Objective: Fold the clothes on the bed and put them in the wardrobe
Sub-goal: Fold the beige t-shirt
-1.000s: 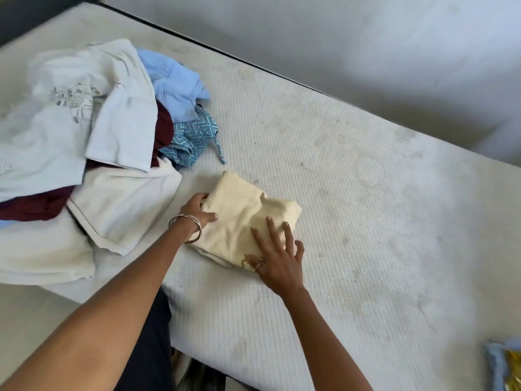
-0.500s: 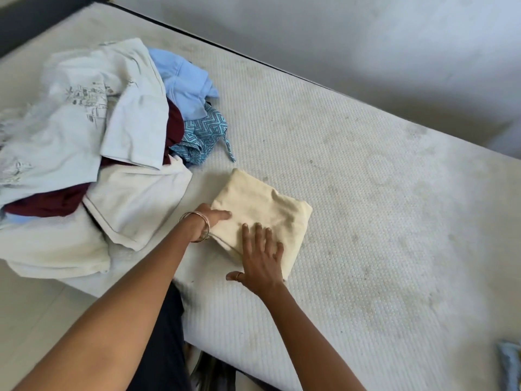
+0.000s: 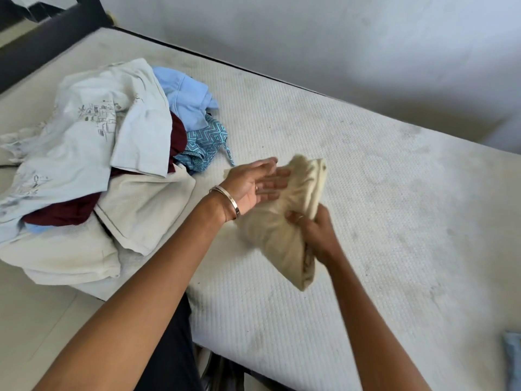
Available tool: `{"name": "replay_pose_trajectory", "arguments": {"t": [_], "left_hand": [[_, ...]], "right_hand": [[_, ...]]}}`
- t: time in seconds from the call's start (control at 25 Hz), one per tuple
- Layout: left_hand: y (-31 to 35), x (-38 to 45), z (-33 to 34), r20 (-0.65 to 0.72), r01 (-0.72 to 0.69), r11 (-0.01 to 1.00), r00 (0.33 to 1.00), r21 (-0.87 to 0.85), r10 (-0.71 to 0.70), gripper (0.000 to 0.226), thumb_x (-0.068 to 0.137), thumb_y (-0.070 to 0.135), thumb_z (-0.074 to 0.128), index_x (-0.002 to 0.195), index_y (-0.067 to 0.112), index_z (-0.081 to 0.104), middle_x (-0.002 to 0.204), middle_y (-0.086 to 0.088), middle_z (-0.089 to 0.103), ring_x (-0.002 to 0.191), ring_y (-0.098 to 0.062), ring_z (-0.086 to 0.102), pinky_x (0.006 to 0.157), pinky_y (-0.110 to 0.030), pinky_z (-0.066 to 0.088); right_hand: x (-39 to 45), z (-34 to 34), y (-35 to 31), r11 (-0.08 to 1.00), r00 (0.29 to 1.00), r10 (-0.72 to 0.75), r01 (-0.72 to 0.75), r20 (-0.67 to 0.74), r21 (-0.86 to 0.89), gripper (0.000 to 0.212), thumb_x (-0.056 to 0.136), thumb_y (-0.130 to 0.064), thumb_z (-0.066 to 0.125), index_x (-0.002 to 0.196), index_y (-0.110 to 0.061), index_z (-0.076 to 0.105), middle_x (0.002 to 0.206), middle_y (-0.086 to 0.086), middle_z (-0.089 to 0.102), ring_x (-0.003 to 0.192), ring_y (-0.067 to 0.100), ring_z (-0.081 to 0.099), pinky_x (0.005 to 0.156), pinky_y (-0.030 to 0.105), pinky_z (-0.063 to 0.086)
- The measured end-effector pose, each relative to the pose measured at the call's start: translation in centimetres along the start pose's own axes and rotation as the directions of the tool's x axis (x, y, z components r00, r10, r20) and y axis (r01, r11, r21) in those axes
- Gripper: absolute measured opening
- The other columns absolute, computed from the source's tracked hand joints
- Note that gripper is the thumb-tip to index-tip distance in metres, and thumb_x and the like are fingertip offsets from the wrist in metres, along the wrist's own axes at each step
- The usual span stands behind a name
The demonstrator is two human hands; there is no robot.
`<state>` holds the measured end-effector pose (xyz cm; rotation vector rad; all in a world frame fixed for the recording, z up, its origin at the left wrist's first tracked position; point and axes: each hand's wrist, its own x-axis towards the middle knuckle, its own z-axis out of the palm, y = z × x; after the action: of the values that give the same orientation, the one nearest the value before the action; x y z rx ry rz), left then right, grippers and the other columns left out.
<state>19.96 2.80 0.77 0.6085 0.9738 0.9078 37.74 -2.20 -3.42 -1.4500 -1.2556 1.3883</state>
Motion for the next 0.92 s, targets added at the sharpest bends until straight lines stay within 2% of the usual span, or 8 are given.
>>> {"name": "replay_pose_trajectory", "arguments": {"t": [0.12, 0.2, 0.36, 0.48, 0.56, 0.64, 0.8, 0.92], "left_hand": [[0.7, -0.5, 2.5, 0.088, -0.23, 0.972, 0.97, 0.042, 0.226, 0.025, 0.096, 0.015, 0.052, 0.118, 0.012, 0.061, 0.117, -0.014, 0.065, 0.102, -0.026, 0.065, 0.079, -0.031, 0.052], [-0.7, -0.3, 3.1, -0.026, -0.251, 0.966, 0.967, 0.064, 0.253, 0.016, 0.095, 0.015, 0.054, 0.105, 0.015, 0.066, 0.099, -0.014, 0.07, 0.082, -0.027, 0.069, 0.065, -0.028, 0.052], [-11.7, 0.7, 0.3, -0.397, 0.199, 0.9, 0.917, 0.388, -0.032, 0.015, 0.09, 0.018, 0.063, 0.076, 0.015, 0.062, 0.069, -0.008, 0.061, 0.055, -0.021, 0.052, 0.046, -0.021, 0.038], [-20.0, -0.5, -1.4, -0.432, 0.4, 0.709, 0.89, 0.58, -0.148, 0.03, 0.082, 0.033, 0.073, 0.1, 0.011, 0.064, 0.091, -0.009, 0.066, 0.079, -0.026, 0.062, 0.071, -0.034, 0.048], [-22.0, -0.8, -0.4, -0.421, 0.355, 0.653, 0.905, 0.669, -0.061, 0.051, 0.08, 0.039, 0.074, 0.12, 0.012, 0.057, 0.108, -0.006, 0.066, 0.098, -0.025, 0.062, 0.085, -0.031, 0.048], [-22.0, -0.1, 1.3, -0.442, 0.355, 0.64, 0.897, 0.682, -0.026, 0.058, 0.082, 0.04, 0.071, 0.127, 0.01, 0.051, 0.115, -0.008, 0.064, 0.105, -0.029, 0.061, 0.089, -0.033, 0.047], [-20.3, 1.4, 2.5, -0.448, 0.38, 0.819, 0.877, 0.43, -0.172, 0.039, 0.083, 0.027, 0.072, 0.113, 0.006, 0.059, 0.111, -0.014, 0.068, 0.093, -0.027, 0.066, 0.088, -0.038, 0.052], [-19.0, 1.0, 3.6, -0.342, 0.355, 0.917, 0.897, 0.183, -0.279, 0.032, 0.082, 0.016, 0.072, 0.11, 0.002, 0.066, 0.105, -0.018, 0.071, 0.088, -0.03, 0.069, 0.085, -0.042, 0.055]], "right_hand": [[-1.3, -6.0, 0.9, 0.927, 0.969, 0.248, -0.238, 0.003, 0.29, 0.021, 0.085, 0.003, 0.063, 0.105, -0.002, 0.066, 0.096, 0.013, 0.074, 0.087, 0.03, 0.071, 0.075, 0.042, 0.06], [-3.0, -9.4, 4.9, 0.844, 0.9, 0.435, -0.402, -0.014, 0.354, 0.03, 0.085, -0.007, 0.067, 0.115, -0.002, 0.064, 0.106, 0.019, 0.072, 0.096, 0.037, 0.07, 0.084, 0.051, 0.057], [-7.8, -12.7, 13.0, 0.765, 0.72, 0.643, -0.59, -0.261, 0.258, 0.03, 0.091, -0.028, 0.066, 0.11, -0.005, 0.065, 0.086, 0.011, 0.063, 0.069, 0.027, 0.057, 0.06, 0.035, 0.045], [-9.1, -12.7, 15.6, 0.796, 0.683, 0.595, -0.572, -0.424, 0.195, 0.039, 0.095, -0.045, 0.055, 0.107, -0.009, 0.066, 0.084, 0.012, 0.064, 0.066, 0.026, 0.057, 0.059, 0.038, 0.047], [-9.2, -11.9, 15.8, 0.835, 0.712, 0.512, -0.543, -0.48, 0.085, 0.054, 0.088, -0.063, 0.051, 0.107, -0.015, 0.066, 0.092, 0.007, 0.069, 0.08, 0.026, 0.064, 0.069, 0.041, 0.052], [-8.9, -10.7, 14.6, 0.851, 0.741, 0.475, -0.525, -0.474, 0.032, 0.052, 0.09, -0.061, 0.053, 0.112, -0.014, 0.061, 0.101, 0.002, 0.065, 0.094, 0.021, 0.06, 0.078, 0.036, 0.047], [-7.8, -9.8, 13.5, 0.88, 0.8, 0.408, -0.474, -0.439, -0.045, 0.027, 0.099, -0.029, 0.053, 0.108, -0.004, 0.052, 0.098, 0.003, 0.056, 0.096, 0.025, 0.054, 0.075, 0.033, 0.038], [-8.2, -11.7, 12.9, 0.91, 0.817, 0.38, -0.414, -0.433, 0.018, 0.024, 0.1, -0.031, 0.05, 0.099, -0.007, 0.054, 0.093, 0.004, 0.061, 0.092, 0.027, 0.058, 0.073, 0.037, 0.042]]}}
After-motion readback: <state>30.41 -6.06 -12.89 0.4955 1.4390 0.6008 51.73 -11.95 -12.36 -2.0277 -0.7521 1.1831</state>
